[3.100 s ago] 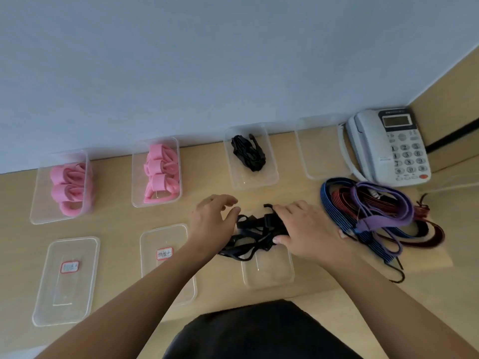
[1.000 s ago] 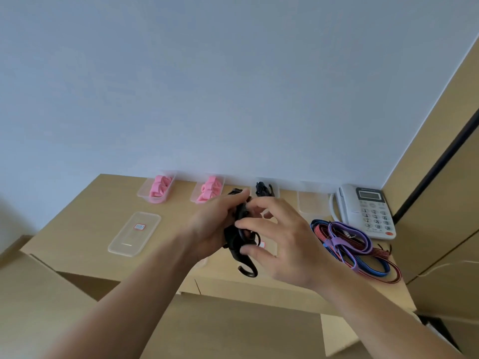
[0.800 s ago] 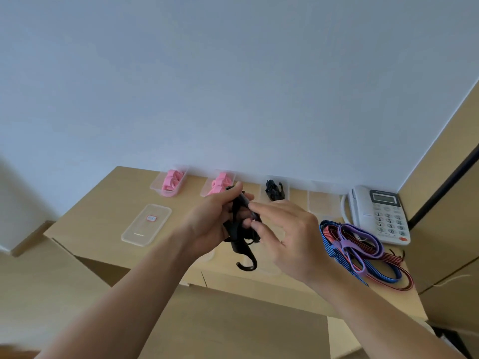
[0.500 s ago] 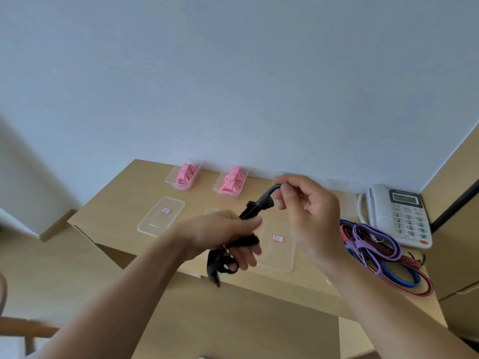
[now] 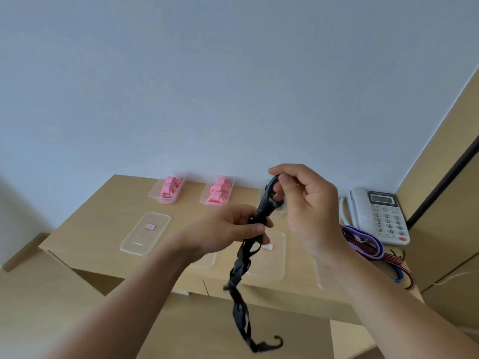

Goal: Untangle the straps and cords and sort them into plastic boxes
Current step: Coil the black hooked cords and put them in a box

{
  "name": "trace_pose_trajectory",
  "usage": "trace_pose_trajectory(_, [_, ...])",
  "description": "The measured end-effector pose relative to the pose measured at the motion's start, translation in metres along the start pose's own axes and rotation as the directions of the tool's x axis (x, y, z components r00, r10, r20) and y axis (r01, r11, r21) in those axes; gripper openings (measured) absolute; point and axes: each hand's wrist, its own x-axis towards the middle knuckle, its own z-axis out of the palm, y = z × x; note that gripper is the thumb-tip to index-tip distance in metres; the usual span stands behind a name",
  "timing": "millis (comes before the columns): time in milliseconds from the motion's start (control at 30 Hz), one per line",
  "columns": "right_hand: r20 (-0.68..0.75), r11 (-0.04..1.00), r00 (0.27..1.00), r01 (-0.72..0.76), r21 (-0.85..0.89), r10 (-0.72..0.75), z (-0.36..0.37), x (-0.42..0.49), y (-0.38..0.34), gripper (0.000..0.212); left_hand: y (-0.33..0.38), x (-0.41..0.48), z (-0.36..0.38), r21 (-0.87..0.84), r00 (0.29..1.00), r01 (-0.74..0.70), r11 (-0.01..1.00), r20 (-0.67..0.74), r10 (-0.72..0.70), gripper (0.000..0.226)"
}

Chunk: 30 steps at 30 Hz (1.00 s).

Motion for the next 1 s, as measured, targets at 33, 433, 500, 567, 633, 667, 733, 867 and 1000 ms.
trace_pose_trajectory(33, [-0.040,1.000,0.999,0.005,-0.015,-0.005,-0.003,0.001,-0.001,0.024,-0.004,0.002,0.003,-0.053,1.000,-0.004,0.999,-0.016,0.003,0.018])
trace_pose_trajectory(433, [0.011,0.875,0.945,0.306,-0.375,-0.326,-0.002,-0.027,0.000,0.016,0.003,0.031,0.010,-0.777,0.990,-0.100,0.621,-0.142,-0.018,0.034])
trace_pose_trajectory(500, [0.064,0.803,0.932,0.341,-0.489,-0.357,0.000,-0.034,0.007,0.018,0.005,0.033,0.008,-0.753,0.993,-0.110,0.648,-0.105,0.046,0.031])
trace_pose_trajectory(567, [0.092,0.748,0.938,0.323,-0.579,-0.334,0.000,-0.039,0.013,0.022,0.006,0.035,0.007,-0.655,0.988,-0.154,0.740,-0.114,0.105,0.028])
trace_pose_trajectory(633, [0.093,0.737,0.948,0.296,-0.608,-0.304,-0.001,-0.043,0.014,0.021,0.006,0.038,0.007,-0.568,0.982,-0.190,0.801,-0.120,0.148,0.029])
trace_pose_trajectory(667, [0.083,0.755,0.954,0.279,-0.593,-0.288,-0.002,-0.043,0.013,0.019,0.005,0.039,0.007,-0.549,0.981,-0.195,0.813,-0.112,0.159,0.030])
trace_pose_trajectory(733, [0.015,0.845,0.975,0.198,-0.497,-0.220,-0.004,-0.040,0.008,0.015,0.003,0.039,0.008,-0.528,0.981,-0.195,0.827,-0.096,0.170,0.031])
trace_pose_trajectory(867, [-0.031,0.918,0.977,-0.211,-0.335,0.213,-0.005,-0.022,-0.003,0.031,0.003,0.035,0.011,-0.473,0.974,-0.212,0.855,-0.028,0.226,0.032])
trace_pose_trajectory(1000, [0.064,0.922,0.933,-0.338,-0.191,0.355,-0.011,-0.007,-0.004,0.014,0.002,0.032,0.011,-0.512,0.981,-0.185,0.839,-0.051,0.185,0.043])
